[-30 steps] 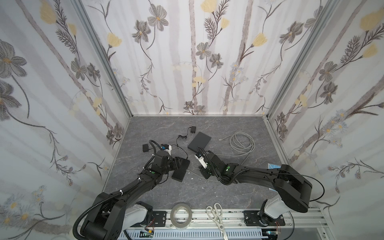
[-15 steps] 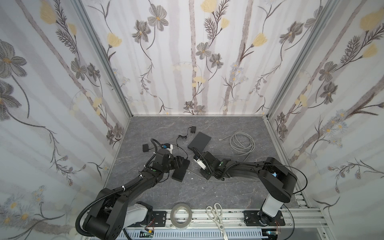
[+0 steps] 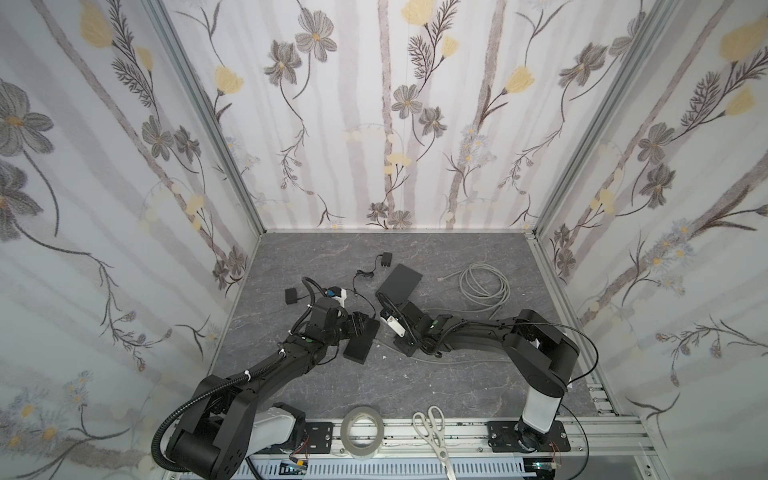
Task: Insert the plug into the switch port
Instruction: 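Grasp a second grey ethernet plug with right while left grips the switch, then bring the second ethernet plug to a switch port with the right gripper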
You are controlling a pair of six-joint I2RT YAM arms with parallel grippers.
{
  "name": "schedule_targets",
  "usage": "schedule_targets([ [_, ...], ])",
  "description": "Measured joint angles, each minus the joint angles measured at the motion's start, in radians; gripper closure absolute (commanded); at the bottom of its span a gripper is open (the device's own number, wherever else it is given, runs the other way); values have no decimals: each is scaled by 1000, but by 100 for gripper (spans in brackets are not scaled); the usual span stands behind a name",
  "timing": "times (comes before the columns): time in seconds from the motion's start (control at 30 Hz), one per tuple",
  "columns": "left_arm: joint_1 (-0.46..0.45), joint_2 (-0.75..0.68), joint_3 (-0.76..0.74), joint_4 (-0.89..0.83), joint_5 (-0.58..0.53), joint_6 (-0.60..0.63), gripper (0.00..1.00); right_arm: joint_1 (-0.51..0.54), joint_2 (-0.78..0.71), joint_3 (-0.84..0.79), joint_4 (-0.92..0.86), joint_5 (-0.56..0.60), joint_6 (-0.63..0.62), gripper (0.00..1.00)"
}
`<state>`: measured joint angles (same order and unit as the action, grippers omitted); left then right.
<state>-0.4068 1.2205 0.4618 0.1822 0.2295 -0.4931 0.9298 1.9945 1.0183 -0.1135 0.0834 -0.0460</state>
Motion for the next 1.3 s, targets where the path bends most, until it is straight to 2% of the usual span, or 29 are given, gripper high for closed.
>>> schedule_targets([
  [0.53, 0, 14, 4, 0, 3, 0, 34, -1, 20, 17, 16, -33, -8, 80],
  [0.67, 0, 23, 5, 0, 3, 0, 34, -1, 27, 19, 33, -35, -8, 74],
  [0.87, 0, 31, 8, 0, 7, 0, 34, -1, 40, 28, 48, -43, -8, 74],
  [1.07, 0, 35, 10, 0, 7, 0, 33, -1, 47, 29, 65, -50, -7, 76],
  [1.3, 0, 53, 16, 5, 10, 0, 33, -1, 51, 31, 72, -62, -7, 85],
])
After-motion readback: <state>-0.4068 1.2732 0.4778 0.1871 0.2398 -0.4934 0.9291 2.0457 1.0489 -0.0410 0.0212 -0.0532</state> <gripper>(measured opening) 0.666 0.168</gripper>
